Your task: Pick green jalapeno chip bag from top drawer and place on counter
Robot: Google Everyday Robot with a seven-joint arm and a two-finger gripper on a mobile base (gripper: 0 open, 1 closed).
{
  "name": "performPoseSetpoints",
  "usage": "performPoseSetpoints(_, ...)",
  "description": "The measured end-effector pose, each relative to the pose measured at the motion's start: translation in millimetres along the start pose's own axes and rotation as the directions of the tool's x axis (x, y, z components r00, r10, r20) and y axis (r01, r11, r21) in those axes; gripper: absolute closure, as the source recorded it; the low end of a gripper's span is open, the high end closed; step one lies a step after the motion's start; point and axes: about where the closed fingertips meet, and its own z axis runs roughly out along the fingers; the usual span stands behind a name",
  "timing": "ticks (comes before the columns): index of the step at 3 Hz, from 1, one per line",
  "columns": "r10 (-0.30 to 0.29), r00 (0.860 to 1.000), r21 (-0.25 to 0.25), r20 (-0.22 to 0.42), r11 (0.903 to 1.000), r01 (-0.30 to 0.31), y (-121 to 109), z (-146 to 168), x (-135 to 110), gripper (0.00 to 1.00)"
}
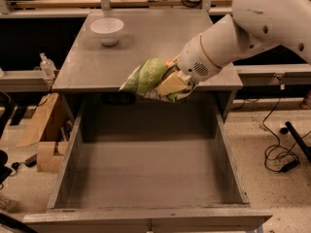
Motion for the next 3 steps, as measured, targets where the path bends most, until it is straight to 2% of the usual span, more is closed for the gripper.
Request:
performPoseSetpoints(1, 0.052, 0.99, 0.096, 0.131, 0.9933, -0.065, -40, -11, -12, 1.0)
performPoseSetpoints(2, 0.052, 0.99, 0.096, 0.131, 0.9933, -0.065, -40, -11, -12, 1.0)
performPoseSetpoints(3, 0.052, 0.988, 0.118, 0.142, 0.9906, -0.069, -62, -9, -22, 1.0)
